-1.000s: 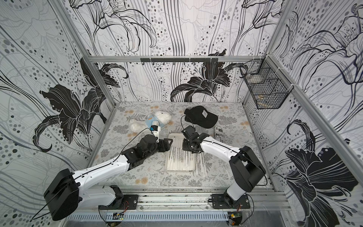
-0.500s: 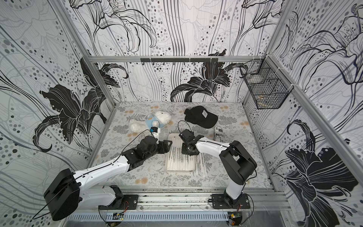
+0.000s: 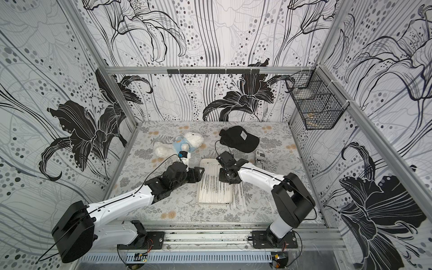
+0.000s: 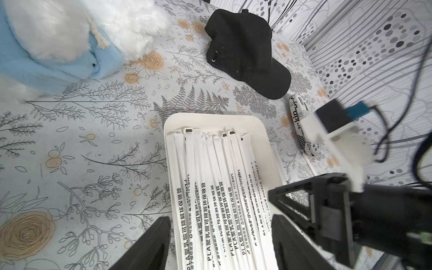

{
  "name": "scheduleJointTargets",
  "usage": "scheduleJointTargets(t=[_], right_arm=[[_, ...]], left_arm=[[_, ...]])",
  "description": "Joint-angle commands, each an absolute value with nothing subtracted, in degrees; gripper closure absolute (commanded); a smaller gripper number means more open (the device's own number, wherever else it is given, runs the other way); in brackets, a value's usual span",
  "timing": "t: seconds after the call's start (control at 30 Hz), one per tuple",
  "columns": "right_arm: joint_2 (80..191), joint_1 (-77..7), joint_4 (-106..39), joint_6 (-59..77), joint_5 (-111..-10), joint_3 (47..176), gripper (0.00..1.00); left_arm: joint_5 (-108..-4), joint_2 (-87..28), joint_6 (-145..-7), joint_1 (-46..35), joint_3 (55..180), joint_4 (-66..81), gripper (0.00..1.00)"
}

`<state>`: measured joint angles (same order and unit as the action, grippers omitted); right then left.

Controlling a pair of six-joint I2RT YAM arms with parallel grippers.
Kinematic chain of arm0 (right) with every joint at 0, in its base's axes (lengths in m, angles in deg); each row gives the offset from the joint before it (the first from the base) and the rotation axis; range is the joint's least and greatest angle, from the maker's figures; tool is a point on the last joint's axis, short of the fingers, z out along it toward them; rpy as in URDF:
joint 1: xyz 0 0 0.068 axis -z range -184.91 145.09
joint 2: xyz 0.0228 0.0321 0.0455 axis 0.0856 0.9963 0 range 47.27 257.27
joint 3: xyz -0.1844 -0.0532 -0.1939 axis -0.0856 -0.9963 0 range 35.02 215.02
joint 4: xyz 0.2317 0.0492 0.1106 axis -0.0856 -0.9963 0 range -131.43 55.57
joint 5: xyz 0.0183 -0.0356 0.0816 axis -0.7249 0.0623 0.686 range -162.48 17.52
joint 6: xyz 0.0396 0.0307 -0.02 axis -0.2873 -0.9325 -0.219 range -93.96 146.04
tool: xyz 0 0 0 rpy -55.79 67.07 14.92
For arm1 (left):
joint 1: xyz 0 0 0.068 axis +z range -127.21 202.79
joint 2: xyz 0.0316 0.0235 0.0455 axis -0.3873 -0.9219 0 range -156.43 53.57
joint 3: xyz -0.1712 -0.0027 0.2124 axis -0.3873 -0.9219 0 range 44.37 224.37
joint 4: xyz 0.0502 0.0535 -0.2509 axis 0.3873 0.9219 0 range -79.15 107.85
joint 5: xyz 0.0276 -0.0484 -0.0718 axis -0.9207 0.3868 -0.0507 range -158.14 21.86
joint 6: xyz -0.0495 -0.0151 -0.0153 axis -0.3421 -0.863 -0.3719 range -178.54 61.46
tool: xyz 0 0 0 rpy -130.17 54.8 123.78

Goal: Put the straws into the storage box
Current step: Place the straw in the storage box, then pick up the straw from the center of the board.

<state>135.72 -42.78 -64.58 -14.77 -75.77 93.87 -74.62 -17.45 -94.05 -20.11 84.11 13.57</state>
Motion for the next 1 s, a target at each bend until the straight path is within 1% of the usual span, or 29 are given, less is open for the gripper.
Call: scheduleJointTargets(t=[0.0, 0.07, 0.13, 0.27, 0.5, 0.77, 0.97], right_arm=[[129.7, -37.5, -71.0, -8.9, -77.0, 90.2, 0.79], [127.8, -34.3, -72.0, -5.5, -76.1, 87.2, 0.8], [128.0, -32.7, -73.0, -2.9, -74.9, 85.6, 0.78], [129.4, -32.6, -71.4, -2.3, -74.9, 83.1, 0.74], [132.5, -32.7, -68.6, -2.4, -74.9, 81.8, 0.73], [134.5, -32.6, -66.4, -1.9, -74.9, 81.0, 0.75], [135.6, -32.7, -65.3, -1.6, -75.3, 79.8, 0.81]], left_arm=[[-76.4, -15.8, -92.3, -19.4, 85.9, 15.0, 0.27], [-75.3, -15.9, -92.4, -19.5, 85.4, 13.9, 0.27], [-73.8, -16.6, -92.9, -19.5, 85.3, 12.2, 0.27], [-70.4, -19.2, -95.7, -20.3, 84.8, 7.7, 0.27], [-70.4, -21.7, -96.7, -22.7, 85.4, 6.5, 0.27], [-70.5, -22.3, -96.2, -22.7, 86.1, 6.9, 0.27], [-70.5, -22.5, -96.1, -22.7, 86.0, 6.8, 0.27]])
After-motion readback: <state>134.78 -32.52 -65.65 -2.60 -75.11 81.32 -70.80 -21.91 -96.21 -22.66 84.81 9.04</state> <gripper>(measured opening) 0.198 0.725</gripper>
